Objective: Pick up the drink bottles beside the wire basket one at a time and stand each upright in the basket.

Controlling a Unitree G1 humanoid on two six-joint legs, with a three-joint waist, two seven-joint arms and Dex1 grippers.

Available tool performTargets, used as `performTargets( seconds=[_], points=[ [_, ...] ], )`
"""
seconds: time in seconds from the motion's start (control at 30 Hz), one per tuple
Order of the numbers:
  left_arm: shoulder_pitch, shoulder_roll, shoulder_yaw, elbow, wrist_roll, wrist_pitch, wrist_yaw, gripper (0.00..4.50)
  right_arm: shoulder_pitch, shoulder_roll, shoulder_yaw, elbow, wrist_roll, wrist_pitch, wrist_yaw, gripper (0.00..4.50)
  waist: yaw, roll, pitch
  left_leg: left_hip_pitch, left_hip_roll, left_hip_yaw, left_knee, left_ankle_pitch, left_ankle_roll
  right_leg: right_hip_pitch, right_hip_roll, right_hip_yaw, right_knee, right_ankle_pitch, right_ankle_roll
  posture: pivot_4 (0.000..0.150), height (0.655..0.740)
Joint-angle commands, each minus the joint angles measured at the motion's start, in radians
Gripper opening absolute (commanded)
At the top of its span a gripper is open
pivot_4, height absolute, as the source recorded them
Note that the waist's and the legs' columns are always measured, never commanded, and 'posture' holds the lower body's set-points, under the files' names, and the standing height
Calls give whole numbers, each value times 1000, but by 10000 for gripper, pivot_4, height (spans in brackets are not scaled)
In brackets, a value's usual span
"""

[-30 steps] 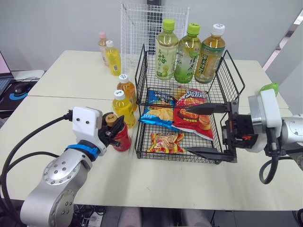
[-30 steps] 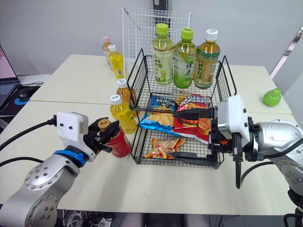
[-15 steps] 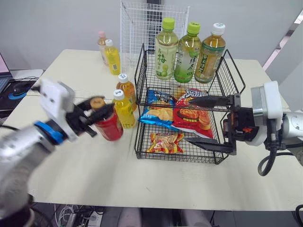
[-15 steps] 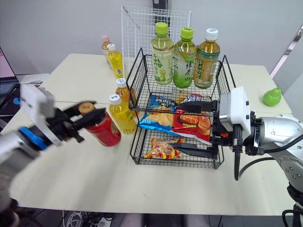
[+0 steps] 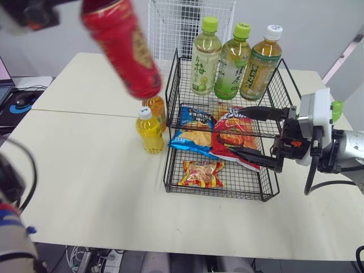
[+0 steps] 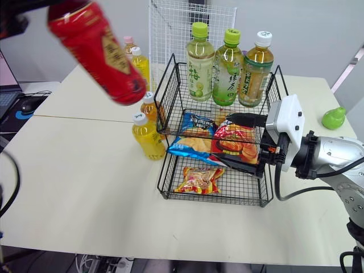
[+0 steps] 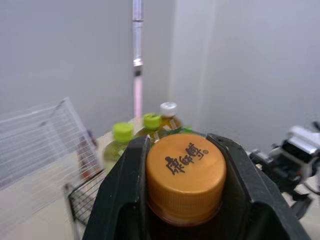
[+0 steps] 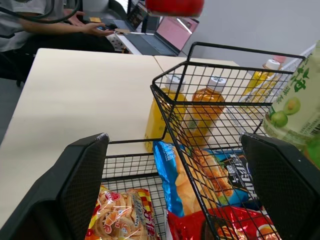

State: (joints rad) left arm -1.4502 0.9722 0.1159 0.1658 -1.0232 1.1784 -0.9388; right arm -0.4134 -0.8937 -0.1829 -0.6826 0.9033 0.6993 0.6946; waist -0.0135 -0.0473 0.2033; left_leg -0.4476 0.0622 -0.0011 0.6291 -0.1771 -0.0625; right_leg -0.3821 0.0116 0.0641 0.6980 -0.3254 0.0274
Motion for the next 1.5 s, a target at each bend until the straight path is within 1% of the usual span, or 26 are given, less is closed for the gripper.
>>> performTargets(
  seconds=[0.03, 0.1, 0.27, 0.4, 0.5, 0.53, 0.57, 0.6, 0.63, 0.73, 0.87, 1.07, 1.23, 1.4, 1.47, 1.5],
  points=[
    [-93, -80, -100, 75, 105, -92, -129, 13580, 28, -10, -81, -64, 43, 18, -52, 45000, -3, 1, 0, -1, 0, 0, 0, 0, 0, -1, 0, 0, 0, 0, 0, 1500, 7360],
    [-133, -155, -153, 127, 163, -153, -200, 13580, 57, -18, -114, -93, 69, 38, -85, 45000, -3, 1, 0, -3, 1, 0, 0, 0, 0, -4, 1, 0, 2, 0, -1, 1500, 7360],
    [-146, -299, -243, 207, 311, -356, -339, 13580, 112, -28, -192, -155, 124, 64, -160, 45000, -16, 2, 0, -4, 1, 1, 0, 0, 0, -6, 1, 2, 2, 1, -1, 1500, 7360],
    [-142, -411, -264, 267, 396, -472, -375, 13580, 169, -48, -260, -213, 164, 78, -226, 45000, -16, 2, 0, -5, 0, 2, 0, 0, 0, -6, 1, 2, 2, 1, -1, 1500, 7360],
    [-139, -460, -269, 296, 447, -525, -400, 13580, 196, -64, -295, -230, 180, 78, -261, 45000, -19, 3, 0, -5, 0, 2, 0, 0, 0, -6, 1, 3, 2, 1, -1, 1500, 7360],
    [-139, -482, -272, 311, 465, -542, -401, 13580, 217, -103, -410, -207, 232, 100, -225, 45000, -20, 3, 0, -5, 0, 2, 0, 0, 0, -6, 1, 4, 2, 0, -1, 1500, 7360],
    [-142, -502, -275, 327, 481, -557, -401, 13580, 232, -141, -521, -179, 282, 125, -188, 45000, -17, 6, 1, -5, 0, 2, 0, 0, 0, -6, 1, 4, 2, 0, -1, 1500, 7360],
    [-146, -527, -279, 348, 501, -573, -395, 13580, 246, -174, -618, -150, 329, 146, -157, 45000, -14, 9, 1, -5, -1, 2, 0, 0, 0, -6, 0, 3, 2, 0, -1, 1500, 7360],
    [-152, -549, -283, 367, 519, -584, -394, 13580, 259, -197, -687, -128, 364, 161, -137, 45000, -11, 9, 1, -5, -2, 3, 0, 0, 0, -6, 0, 4, 2, 1, -1, 1500, 7360],
    [-167, -607, -282, 416, 562, -617, -386, 13580, 300, -225, -770, -108, 410, 182, -117, 45000, -9, 8, 1, -5, -2, 0, 1, 0, 0, -4, 0, 1, 1, 1, -1, 1500, 7360],
    [-191, -674, -273, 499, 614, -662, -369, 13580, 337, -238, -805, -106, 438, 178, -115, 45000, -13, 9, 1, -5, -2, 1, 1, 0, 0, -4, 0, 2, 1, 1, 0, 1500, 7360],
    [-239, -739, -270, 662, 686, -743, -368, 13580, 363, -241, -812, -105, 437, 166, -109, 45000, -20, 10, 0, -4, -2, 1, 0, 0, 1, -4, 1, 3, 2, 1, 0, 1500, 7360],
    [-271, -764, -261, 733, 717, -767, -387, 13580, 366, -243, -803, -108, 441, 156, -115, 45000, -19, 10, 0, -4, -2, 1, 1, 0, 1, -4, 1, 3, 2, 1, 0, 1500, 7360],
    [-292, -764, -235, 776, 725, -753, -414, 13580, 364, -242, -790, -108, 430, 148, -120, 45000, -19, 10, 0, -4, -2, 1, 1, 0, 0, -4, 1, 3, 2, 1, 0, 1500, 7360],
    [-300, -759, -222, 786, 723, -746, -435, 20803, 365, -241, -785, -108, 424, 142, -121, 45000, -19, 10, 0, -4, -2, 1, 1, 0, 0, -4, 1, 3, 2, 1, 0, 1500, 7360],
    [-305, -752, -215, 785, 718, -734, -452, 23037, 365, -240, -780, -107, 420, 138, -123, 45000, -19, 10, 0, -4, -2, 1, 1, 0, 0, -4, 1, 3, 2, 1, 0, 1500, 7360]
  ],
)
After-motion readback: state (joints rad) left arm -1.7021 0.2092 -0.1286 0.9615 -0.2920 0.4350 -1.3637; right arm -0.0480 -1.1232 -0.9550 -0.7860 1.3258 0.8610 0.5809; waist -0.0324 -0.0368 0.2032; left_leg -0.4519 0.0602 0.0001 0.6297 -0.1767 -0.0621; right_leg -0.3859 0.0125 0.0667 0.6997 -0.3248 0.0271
